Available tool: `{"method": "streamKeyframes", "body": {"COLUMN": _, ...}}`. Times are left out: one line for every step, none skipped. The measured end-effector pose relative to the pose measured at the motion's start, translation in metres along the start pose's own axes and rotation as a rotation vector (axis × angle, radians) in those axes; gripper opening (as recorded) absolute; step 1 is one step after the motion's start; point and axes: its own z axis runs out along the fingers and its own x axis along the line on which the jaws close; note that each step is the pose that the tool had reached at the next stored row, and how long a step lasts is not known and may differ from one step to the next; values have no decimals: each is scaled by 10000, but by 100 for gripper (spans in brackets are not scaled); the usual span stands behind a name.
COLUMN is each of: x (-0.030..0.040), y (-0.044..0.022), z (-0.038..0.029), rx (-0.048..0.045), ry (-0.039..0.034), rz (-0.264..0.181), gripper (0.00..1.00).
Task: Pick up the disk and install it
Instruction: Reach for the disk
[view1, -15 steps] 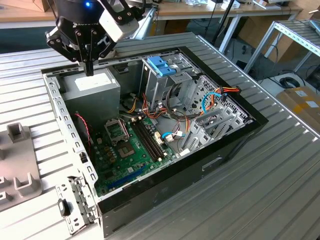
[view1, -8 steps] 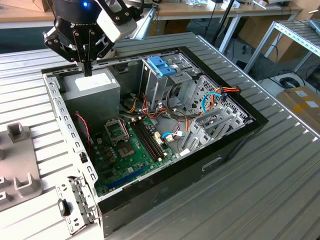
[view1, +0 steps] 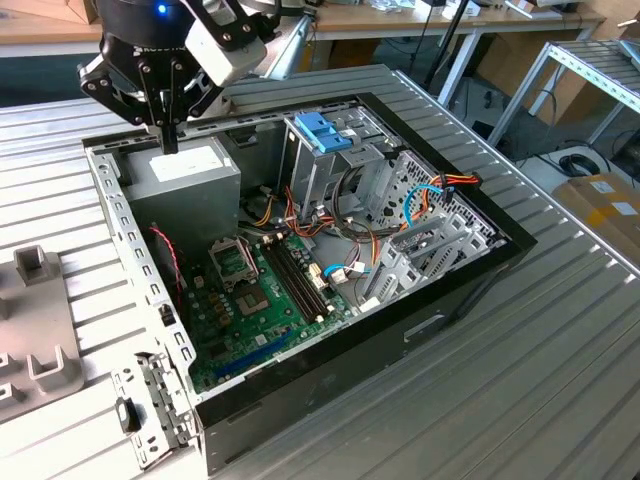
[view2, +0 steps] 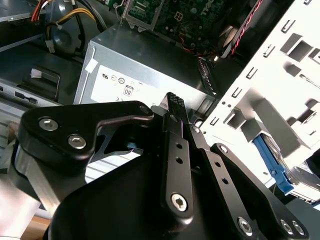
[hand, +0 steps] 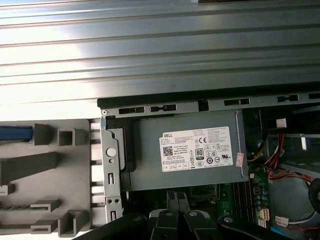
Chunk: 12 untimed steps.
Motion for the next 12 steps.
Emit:
{"method": "streamKeyframes", "body": {"x": 6, "y": 0, "z": -1, "rx": 1, "ry": 0, "rz": 0, "gripper": 10}}
{"method": "streamKeyframes", "body": {"x": 11, "y": -1, "z": -1, "rx": 0, "ry": 0, "rz": 0, "gripper": 10}}
{"method": "streamKeyframes", "body": {"x": 15, "y": -1, "z": -1, "rx": 1, "ry": 0, "rz": 0, "gripper": 10}}
{"method": "streamKeyframes", "body": {"x": 20, "y": -2, "z": -1, "rx": 0, "ry": 0, "rz": -1, "gripper": 10}}
{"method": "streamKeyframes", "body": {"x": 26, "y": -2, "z": -1, "rx": 1, "ry": 0, "rz": 0, "gripper": 10}}
{"method": "streamKeyframes", "body": {"x": 30, "y": -2, "z": -1, "rx": 0, "ry": 0, "rz": -1, "gripper": 10}}
{"method": "streamKeyframes", "body": {"x": 36, "y": -3, "z": -1, "rx": 0, "ry": 0, "rz": 0, "gripper": 10}}
{"method": "streamKeyframes", "body": {"x": 41, "y": -3, "z": -1, "rx": 0, "ry": 0, "rz": 0, "gripper": 10}}
{"method": "streamKeyframes", "body": {"x": 46, "y": -4, "z": -2, "rx": 1, "ry": 0, "rz": -1, "gripper": 10}}
{"method": "streamKeyframes", "body": {"x": 53, "y": -4, "z": -2, "rx": 1, "ry": 0, "rz": -1, "gripper": 10}}
{"method": "streamKeyframes", "body": {"x": 58, "y": -4, "z": -2, "rx": 1, "ry": 1, "rz": -1, "gripper": 10}}
{"method": "streamKeyframes", "body": {"x": 64, "y": -5, "z": -2, "rx": 1, "ry": 0, "rz": 0, "gripper": 10}}
